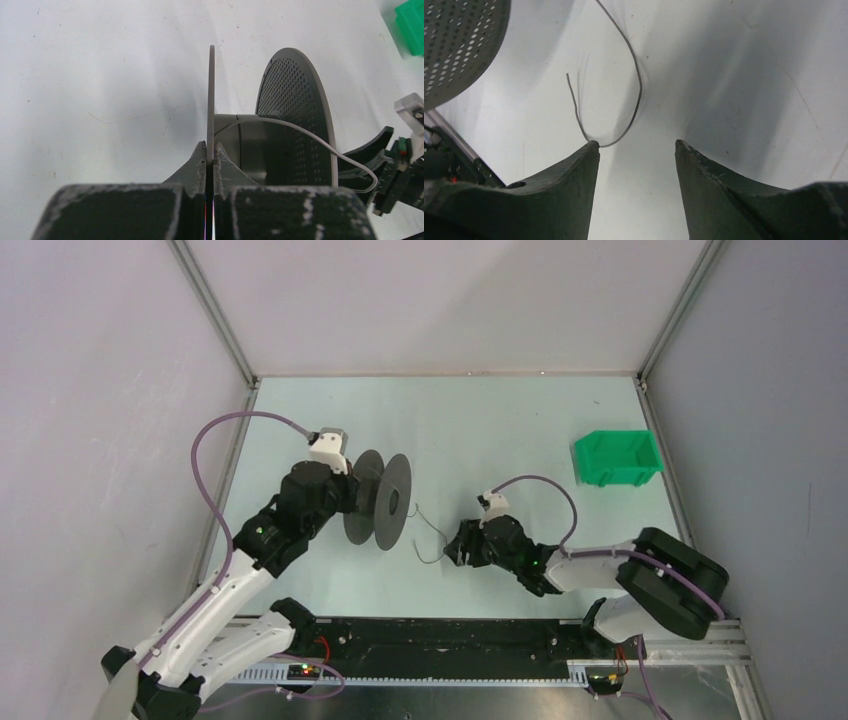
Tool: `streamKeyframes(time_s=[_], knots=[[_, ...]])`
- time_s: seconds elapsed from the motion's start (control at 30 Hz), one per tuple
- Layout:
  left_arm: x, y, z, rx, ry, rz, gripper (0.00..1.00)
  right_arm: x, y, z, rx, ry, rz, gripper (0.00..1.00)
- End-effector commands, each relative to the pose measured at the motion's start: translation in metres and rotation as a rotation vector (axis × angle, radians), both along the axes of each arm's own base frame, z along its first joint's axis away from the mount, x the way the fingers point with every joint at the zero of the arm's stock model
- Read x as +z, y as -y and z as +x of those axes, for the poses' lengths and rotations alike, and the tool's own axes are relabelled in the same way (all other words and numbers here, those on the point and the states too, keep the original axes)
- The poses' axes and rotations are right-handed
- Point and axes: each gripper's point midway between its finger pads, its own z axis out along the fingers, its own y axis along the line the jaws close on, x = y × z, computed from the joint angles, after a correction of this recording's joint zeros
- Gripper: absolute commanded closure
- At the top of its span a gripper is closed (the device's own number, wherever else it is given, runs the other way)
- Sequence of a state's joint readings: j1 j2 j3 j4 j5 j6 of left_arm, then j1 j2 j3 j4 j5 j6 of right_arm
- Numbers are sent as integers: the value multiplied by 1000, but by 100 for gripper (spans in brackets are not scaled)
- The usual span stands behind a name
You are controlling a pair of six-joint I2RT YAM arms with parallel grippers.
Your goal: Wrap the cables
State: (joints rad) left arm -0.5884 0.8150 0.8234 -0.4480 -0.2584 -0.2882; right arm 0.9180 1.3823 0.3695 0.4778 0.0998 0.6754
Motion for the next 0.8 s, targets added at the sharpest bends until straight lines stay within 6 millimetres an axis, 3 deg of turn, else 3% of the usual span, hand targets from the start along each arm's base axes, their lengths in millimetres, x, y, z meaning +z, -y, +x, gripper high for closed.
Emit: streamKeyframes(time_s=[0.0, 0.33, 0.6, 0.77], knots=[[33, 3, 6, 10, 93, -82, 100, -4, -12, 17, -142, -34, 32, 40], [32, 4, 4, 1, 95, -87, 100, -30, -30, 13, -193, -107, 37, 44], [29, 2, 2, 5, 96, -95, 100, -53, -37, 15, -233, -143, -51, 53], [31, 3, 0, -8, 106, -95, 100, -52, -36, 20, -244, -126, -46, 83]])
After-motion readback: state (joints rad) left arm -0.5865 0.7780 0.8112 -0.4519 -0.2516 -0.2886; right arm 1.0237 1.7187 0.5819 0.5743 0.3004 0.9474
